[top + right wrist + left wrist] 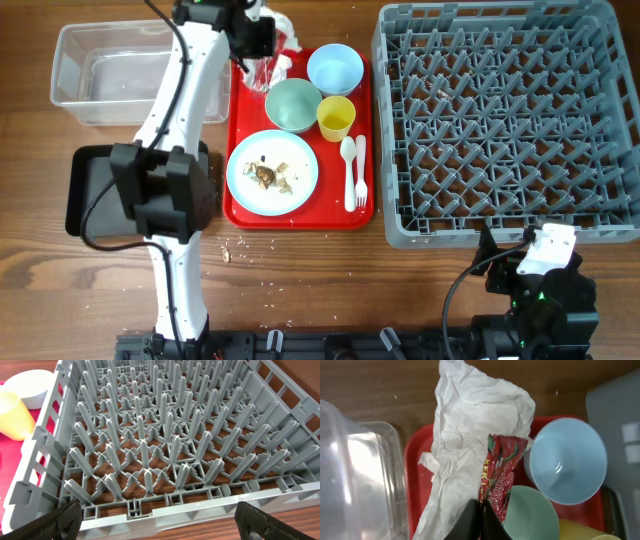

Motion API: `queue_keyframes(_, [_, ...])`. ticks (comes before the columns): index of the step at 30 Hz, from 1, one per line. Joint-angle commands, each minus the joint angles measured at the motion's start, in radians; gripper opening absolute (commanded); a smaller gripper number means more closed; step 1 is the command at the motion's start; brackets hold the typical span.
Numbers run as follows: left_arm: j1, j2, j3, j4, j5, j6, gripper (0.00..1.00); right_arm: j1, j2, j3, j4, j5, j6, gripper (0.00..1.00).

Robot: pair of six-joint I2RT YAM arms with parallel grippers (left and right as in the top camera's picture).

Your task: Sort waste into correct bins and load items into the dishwasher rack

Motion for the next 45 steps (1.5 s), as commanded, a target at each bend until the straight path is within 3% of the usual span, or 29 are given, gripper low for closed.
queue_keyframes(1, [0.071, -0.102, 0.011, 0.057, 0.013, -0.161, 0.04, 0.0, -0.007, 0.002, 0.003, 0.01, -0.003, 1.0])
queue_keyframes(4, [0.168, -0.151, 0.011, 0.086, 0.012, -0.28, 0.04, 0.0, -0.007, 0.002, 0.003, 0.01, -0.003, 1.0])
queue_keyframes(8, [0.328, -0.147, 0.01, 0.036, 0.012, -0.546, 0.04, 0.0, -0.007, 0.002, 0.003, 0.01, -0.003, 1.0])
queue_keyframes(10, [0.373, -0.147, 0.01, 0.034, 0.008, -0.609, 0.04, 0.0, -0.007, 0.002, 0.004, 0.01, -0.003, 1.0])
queue_keyframes(17, [0.415, -0.118, -0.058, 0.014, -0.097, -0.969, 0.04, 0.0, -0.007, 0.002, 0.003, 0.01, -0.003, 1.0])
queue_keyframes(19, [0.415, -0.114, -0.067, 0.016, -0.104, -0.994, 0.04, 0.0, -0.007, 0.002, 0.004, 0.01, -0.003, 1.0])
queue_keyframes(20, [0.415, -0.112, -0.067, 0.017, -0.104, -0.996, 0.12, 0.0, -0.007, 0.002, 0.004, 0.01, -0.003, 1.0])
queue_keyframes(22, [0.415, -0.111, -0.067, 0.017, -0.104, -0.996, 0.98, 0.0, -0.007, 0.002, 0.003, 0.01, -0.003, 1.0])
queue_keyframes(23, [0.415, -0.111, -0.067, 0.016, -0.104, -0.995, 1.0, 0.0, -0.007, 0.002, 0.003, 0.01, -0.003, 1.0])
queue_keyframes(25, [0.415, -0.113, -0.067, 0.013, -0.063, -0.966, 1.0, 0.0, -0.007, 0.002, 0.003, 0.01, -0.003, 1.0])
queue_keyframes(26, [0.415, -0.117, -0.067, 0.024, 0.01, -0.896, 0.95, 0.0, -0.007, 0.002, 0.003, 0.01, -0.003, 1.0])
queue_keyframes(28, [0.401, -0.145, -0.067, 0.115, 0.353, -0.59, 0.89, 0.0, -0.007, 0.002, 0.003, 0.01, -0.003, 1.0])
queue_keyframes(30, [0.338, -0.174, -0.067, 0.127, 0.453, -0.437, 0.82, 0.0, -0.007, 0.002, 0.004, 0.01, -0.003, 1.0])
queue_keyframes(32, [0.248, -0.181, -0.067, 0.118, 0.443, -0.305, 0.77, 0.0, -0.007, 0.002, 0.003, 0.01, -0.003, 1.0])
queue_keyframes(33, [0.198, -0.177, -0.067, 0.118, 0.372, -0.285, 0.68, 0.0, -0.007, 0.002, 0.004, 0.01, -0.003, 1.0])
queue_keyframes(38, [-0.037, -0.1, -0.067, 0.124, -0.135, -0.277, 0.66, 0.0, -0.007, 0.002, 0.004, 0.01, -0.003, 1.0])
queue_keyframes(41, [-0.056, -0.04, -0.067, 0.138, -0.142, -0.161, 0.68, 0.0, -0.007, 0.002, 0.003, 0.01, -0.003, 1.0])
queue_keyframes(43, [-0.03, 0.002, -0.067, 0.145, -0.148, -0.151, 0.66, 0.0, -0.007, 0.002, 0.004, 0.01, -0.003, 1.0])
queue_keyframes(45, [0.003, 0.045, -0.067, 0.156, -0.105, -0.047, 0.64, 0.0, -0.007, 0.002, 0.003, 0.01, -0.003, 1.0])
